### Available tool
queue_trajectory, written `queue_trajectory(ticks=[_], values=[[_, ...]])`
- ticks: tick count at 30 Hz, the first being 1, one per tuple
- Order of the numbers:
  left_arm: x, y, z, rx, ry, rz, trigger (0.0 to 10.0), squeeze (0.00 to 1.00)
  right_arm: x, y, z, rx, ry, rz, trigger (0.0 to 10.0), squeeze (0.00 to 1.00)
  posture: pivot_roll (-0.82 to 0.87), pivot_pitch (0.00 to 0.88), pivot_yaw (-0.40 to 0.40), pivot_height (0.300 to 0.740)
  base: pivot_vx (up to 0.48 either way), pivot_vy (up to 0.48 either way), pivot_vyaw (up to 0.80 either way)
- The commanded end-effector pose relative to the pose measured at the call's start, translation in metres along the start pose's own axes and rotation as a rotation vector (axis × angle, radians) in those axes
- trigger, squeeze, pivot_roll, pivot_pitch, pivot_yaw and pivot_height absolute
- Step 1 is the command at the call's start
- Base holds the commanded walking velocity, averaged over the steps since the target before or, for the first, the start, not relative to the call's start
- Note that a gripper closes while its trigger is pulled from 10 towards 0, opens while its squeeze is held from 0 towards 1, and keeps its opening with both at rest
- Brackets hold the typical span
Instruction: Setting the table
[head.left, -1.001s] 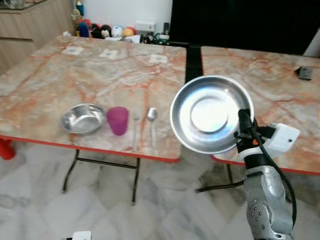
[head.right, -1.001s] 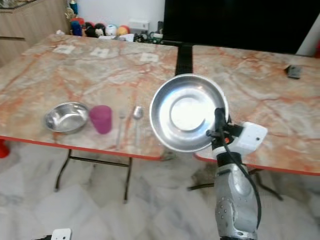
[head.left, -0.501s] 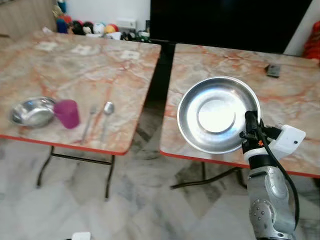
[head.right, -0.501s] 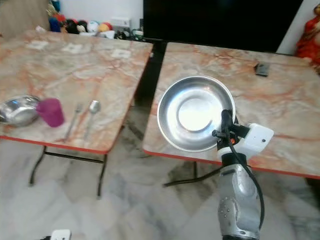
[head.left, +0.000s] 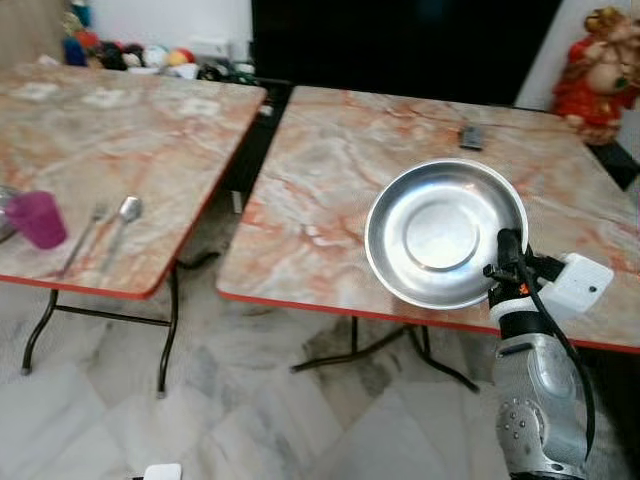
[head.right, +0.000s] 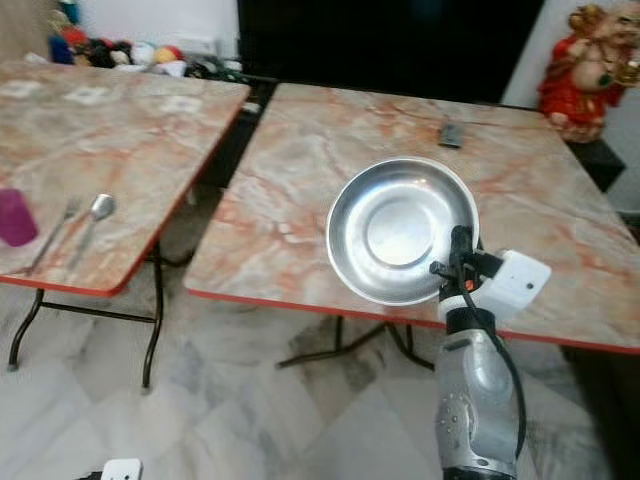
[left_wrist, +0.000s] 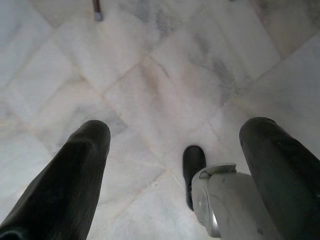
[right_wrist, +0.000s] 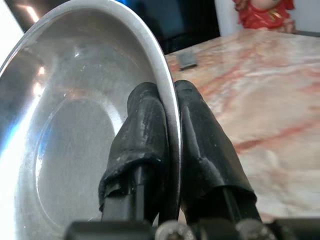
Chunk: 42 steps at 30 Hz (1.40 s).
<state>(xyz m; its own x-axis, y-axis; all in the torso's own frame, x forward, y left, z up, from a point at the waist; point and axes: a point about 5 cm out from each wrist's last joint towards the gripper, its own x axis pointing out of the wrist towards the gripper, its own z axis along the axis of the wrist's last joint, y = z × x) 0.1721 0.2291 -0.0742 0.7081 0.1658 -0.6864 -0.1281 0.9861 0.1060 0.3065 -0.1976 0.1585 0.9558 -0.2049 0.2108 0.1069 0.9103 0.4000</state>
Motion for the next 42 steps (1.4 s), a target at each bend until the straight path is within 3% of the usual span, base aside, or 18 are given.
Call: queue_trajectory(ticks=[1,11,33,42], values=[[-0.003,0.004,-0.009,-0.013,0.029,0.013,10.0,0.00,0.004,-0.005,0.002,-0.012,-0.006,-0.043,10.0,0.00,0.02,0.108,-0.040,0.740,0.000,0.000,0.00],[-0.004,0.007,-0.009,-0.018,0.031,0.017,10.0,0.00,0.008,-0.026,-0.003,-0.016,0.010,-0.209,10.0,0.00,0.03,0.112,-0.034,0.740,0.000,0.000,-0.75],[-0.003,0.007,-0.009,-0.020,0.036,0.013,10.0,0.00,0.010,-0.021,-0.004,-0.051,-0.014,-0.205,10.0,0.00,0.03,0.114,-0.031,0.740,0.000,0.000,-0.04],[-0.004,0.006,-0.010,-0.021,0.039,0.007,10.0,0.00,0.010,-0.021,-0.003,-0.056,-0.031,-0.212,10.0,0.00,0.03,0.114,-0.030,0.740,0.295,0.000,0.00]])
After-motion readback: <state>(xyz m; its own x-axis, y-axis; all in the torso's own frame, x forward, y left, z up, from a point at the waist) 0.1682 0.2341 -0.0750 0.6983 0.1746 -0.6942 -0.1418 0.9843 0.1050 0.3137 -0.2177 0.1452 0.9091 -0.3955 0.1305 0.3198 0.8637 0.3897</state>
